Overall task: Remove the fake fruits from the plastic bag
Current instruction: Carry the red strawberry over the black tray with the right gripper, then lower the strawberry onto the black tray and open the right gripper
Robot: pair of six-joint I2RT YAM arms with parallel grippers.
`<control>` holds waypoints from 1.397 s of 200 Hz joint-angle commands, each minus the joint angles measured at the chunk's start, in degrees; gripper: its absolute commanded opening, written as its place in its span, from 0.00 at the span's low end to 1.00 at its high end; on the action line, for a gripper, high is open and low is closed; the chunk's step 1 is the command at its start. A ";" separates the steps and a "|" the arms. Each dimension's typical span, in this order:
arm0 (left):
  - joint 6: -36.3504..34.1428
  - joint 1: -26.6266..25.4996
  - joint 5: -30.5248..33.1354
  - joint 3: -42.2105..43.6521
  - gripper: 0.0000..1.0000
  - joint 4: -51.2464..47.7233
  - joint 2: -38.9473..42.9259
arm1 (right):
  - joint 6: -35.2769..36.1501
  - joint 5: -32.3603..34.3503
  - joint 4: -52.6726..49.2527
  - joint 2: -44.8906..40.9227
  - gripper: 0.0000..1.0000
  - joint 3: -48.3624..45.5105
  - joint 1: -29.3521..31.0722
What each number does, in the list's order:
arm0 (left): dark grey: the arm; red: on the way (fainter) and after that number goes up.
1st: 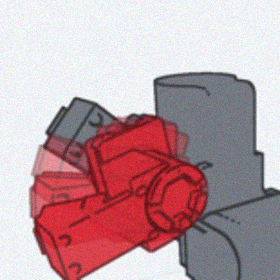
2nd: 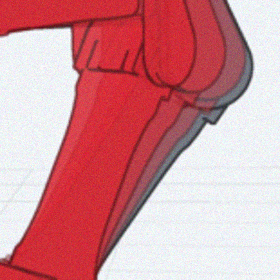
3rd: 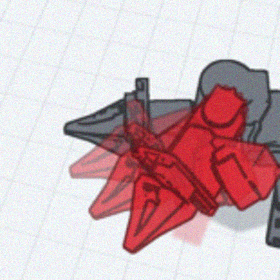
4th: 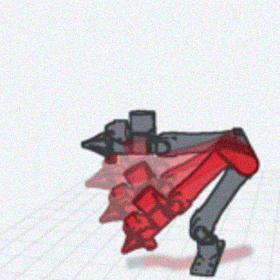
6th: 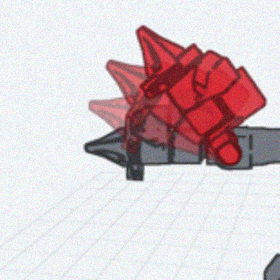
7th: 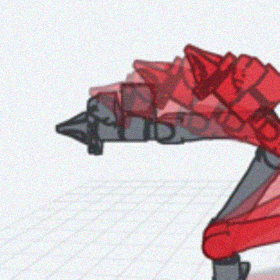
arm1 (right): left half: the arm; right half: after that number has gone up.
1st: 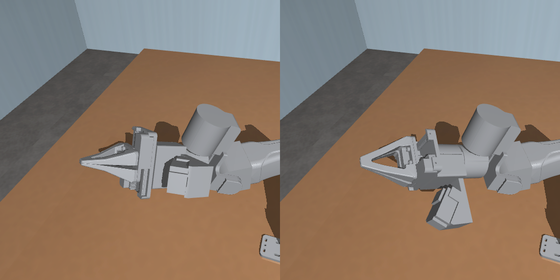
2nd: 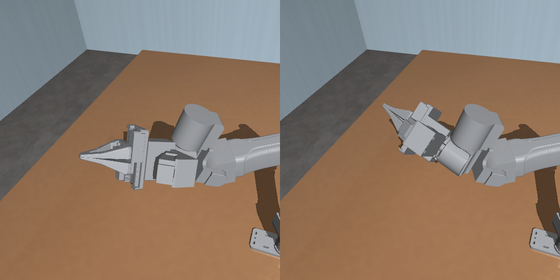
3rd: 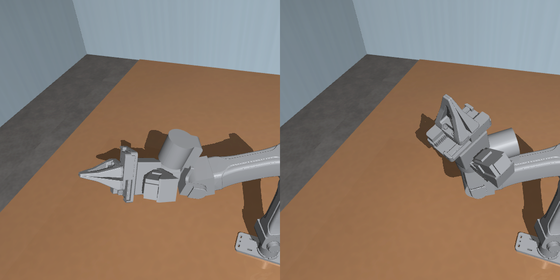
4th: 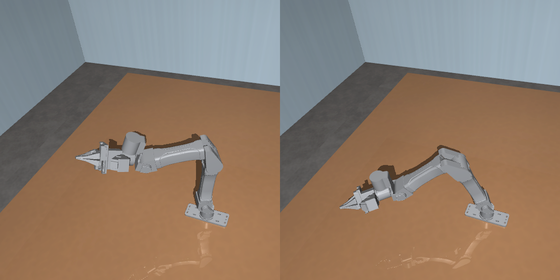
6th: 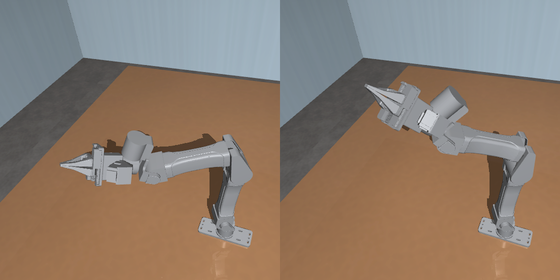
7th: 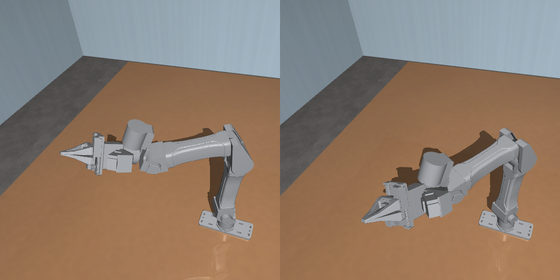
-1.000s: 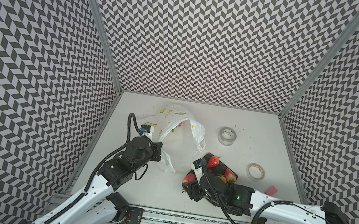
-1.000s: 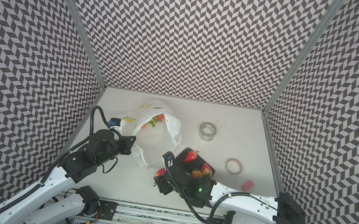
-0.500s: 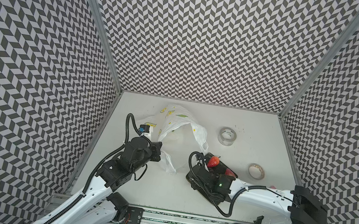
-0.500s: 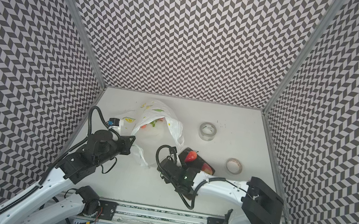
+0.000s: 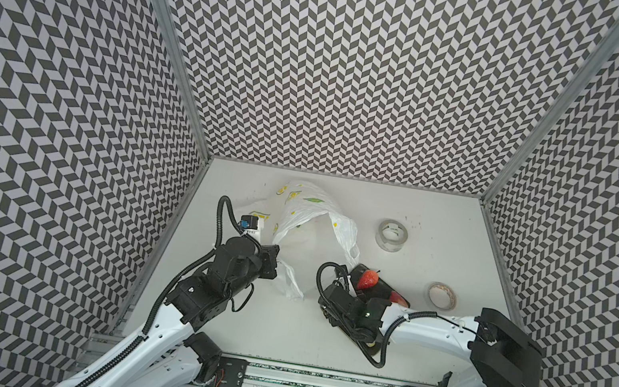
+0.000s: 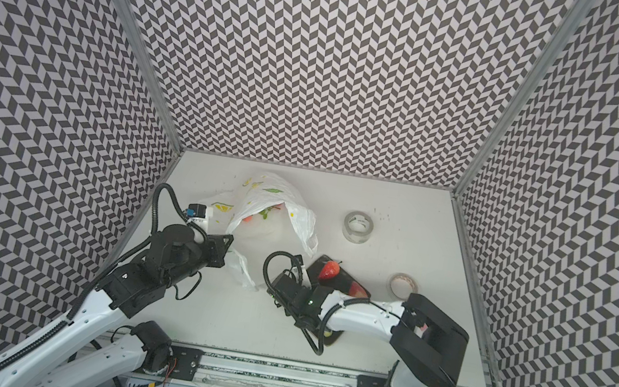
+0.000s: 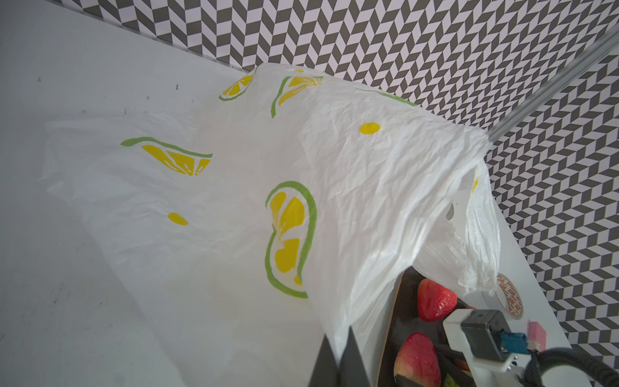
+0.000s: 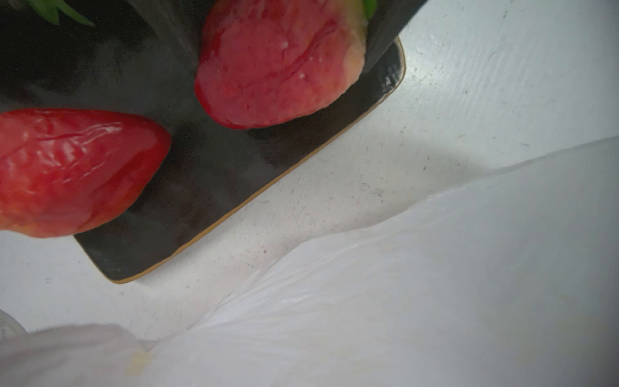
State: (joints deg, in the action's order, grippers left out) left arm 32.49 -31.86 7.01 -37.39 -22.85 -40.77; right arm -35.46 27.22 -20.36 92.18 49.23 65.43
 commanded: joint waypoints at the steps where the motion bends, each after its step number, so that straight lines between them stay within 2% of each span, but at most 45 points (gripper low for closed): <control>1: 0.05 -0.13 1.48 -0.77 0.00 -1.14 0.55 | -0.49 0.81 1.47 -0.30 0.64 -0.17 -0.07; 51: 0.08 -0.11 1.26 -0.79 0.00 -1.12 0.52 | 1.21 -0.14 1.60 -6.92 0.78 -0.07 -0.07; 98: 0.08 -0.14 1.04 -1.00 0.00 -0.97 0.38 | 2.66 -1.21 -2.47 -14.42 0.81 1.71 -0.10; 122: -0.22 -0.13 0.86 -0.94 0.00 -0.88 0.26 | 6.84 -7.31 1.80 -21.76 0.75 0.92 -0.09; 135: -0.28 -0.06 0.56 -0.94 0.00 -0.79 0.25 | 10.38 -11.71 9.64 -25.58 0.68 -1.51 -0.11; 149: -0.34 -0.11 0.23 -0.93 0.00 -0.79 0.39 | 11.02 -13.07 18.61 -27.79 0.59 -4.26 -0.16; 171: -0.50 -0.13 0.46 -1.17 0.00 -1.52 0.82 | 8.46 -12.46 21.86 -22.40 0.39 -0.74 -2.00; 180: -0.39 -0.08 0.93 -1.37 0.00 -2.20 1.03 | 6.36 -11.03 21.37 -18.67 0.35 1.59 -2.64; 227: -0.31 -0.13 1.63 -2.04 0.00 -4.13 0.82 | 7.24 -10.17 26.77 -2.63 0.35 9.72 -3.19; 243: -0.41 -0.10 1.52 -2.17 0.00 -4.13 0.87 | 8.13 -11.93 27.10 3.60 0.36 13.07 -4.15; 279: -1.53 -0.14 1.78 -2.78 0.00 -4.56 1.40 | 9.39 -15.72 22.71 16.30 0.38 22.98 -5.77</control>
State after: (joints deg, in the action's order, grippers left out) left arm 32.21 -31.86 7.77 -37.65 -25.96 -40.36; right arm -27.57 14.17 2.46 102.52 66.57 60.77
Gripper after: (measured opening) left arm 0.047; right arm 0.371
